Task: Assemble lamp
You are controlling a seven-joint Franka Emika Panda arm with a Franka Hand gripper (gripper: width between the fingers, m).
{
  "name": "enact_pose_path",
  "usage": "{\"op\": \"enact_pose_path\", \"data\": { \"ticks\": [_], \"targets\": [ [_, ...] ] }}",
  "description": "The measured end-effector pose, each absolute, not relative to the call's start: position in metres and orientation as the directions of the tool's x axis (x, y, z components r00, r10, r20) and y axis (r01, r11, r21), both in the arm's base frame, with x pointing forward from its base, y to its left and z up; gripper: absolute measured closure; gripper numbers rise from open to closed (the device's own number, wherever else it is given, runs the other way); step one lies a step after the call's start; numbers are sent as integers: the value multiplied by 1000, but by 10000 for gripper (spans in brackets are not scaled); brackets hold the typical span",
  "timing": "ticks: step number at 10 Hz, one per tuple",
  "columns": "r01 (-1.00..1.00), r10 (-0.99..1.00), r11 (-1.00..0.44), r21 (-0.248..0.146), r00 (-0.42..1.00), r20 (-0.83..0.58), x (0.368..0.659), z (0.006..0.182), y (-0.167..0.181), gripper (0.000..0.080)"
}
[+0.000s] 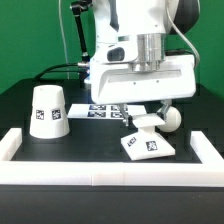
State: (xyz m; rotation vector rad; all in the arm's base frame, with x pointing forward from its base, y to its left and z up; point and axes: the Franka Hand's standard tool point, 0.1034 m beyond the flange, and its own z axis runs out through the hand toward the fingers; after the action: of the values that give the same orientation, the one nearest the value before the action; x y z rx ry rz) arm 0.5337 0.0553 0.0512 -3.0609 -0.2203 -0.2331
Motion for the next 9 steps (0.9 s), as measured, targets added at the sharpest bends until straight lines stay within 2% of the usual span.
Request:
{"op": "enact_pose_path", "data": {
  "ticks": [4, 9],
  "targets": [
    [88, 72, -993, -78, 979, 189, 567, 53, 89, 263],
    [98, 82, -992, -74, 977, 197, 573, 53, 86, 263]
  ]
}}
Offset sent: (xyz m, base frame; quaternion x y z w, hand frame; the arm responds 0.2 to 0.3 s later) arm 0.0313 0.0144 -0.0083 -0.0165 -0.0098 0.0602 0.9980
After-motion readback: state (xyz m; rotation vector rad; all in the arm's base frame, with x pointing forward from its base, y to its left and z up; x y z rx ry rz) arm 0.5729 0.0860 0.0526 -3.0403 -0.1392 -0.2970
